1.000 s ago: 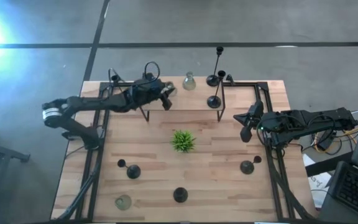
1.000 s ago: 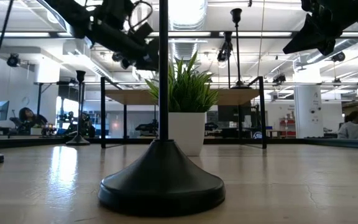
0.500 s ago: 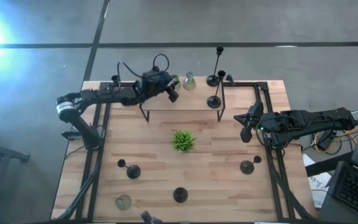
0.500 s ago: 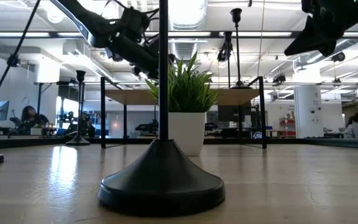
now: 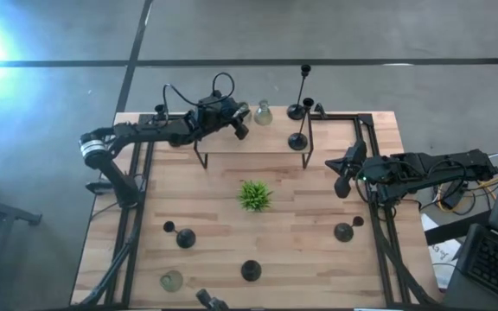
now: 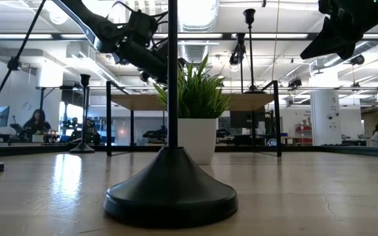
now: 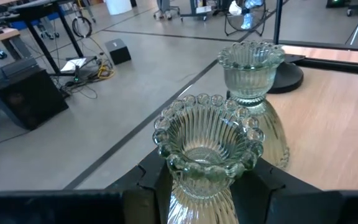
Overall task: Pick & Place candle stick holders
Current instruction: Put the top transparent glass candle holder on the shelf
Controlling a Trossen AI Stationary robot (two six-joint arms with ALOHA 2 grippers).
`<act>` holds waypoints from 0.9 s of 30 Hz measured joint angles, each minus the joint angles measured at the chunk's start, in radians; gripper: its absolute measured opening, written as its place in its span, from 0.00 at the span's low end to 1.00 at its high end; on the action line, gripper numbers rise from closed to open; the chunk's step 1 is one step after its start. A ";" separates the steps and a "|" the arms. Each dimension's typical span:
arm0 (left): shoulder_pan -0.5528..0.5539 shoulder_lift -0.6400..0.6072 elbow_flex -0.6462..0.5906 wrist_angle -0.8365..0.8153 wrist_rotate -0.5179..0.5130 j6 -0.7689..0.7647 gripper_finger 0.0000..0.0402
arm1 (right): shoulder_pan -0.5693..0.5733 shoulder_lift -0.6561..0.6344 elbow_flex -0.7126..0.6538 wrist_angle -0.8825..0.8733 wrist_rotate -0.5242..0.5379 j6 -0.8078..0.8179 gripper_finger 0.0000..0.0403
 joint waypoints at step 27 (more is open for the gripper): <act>0.041 0.000 -0.001 -0.003 0.085 -0.052 0.49 | 0.000 0.000 0.000 0.005 0.002 0.000 0.02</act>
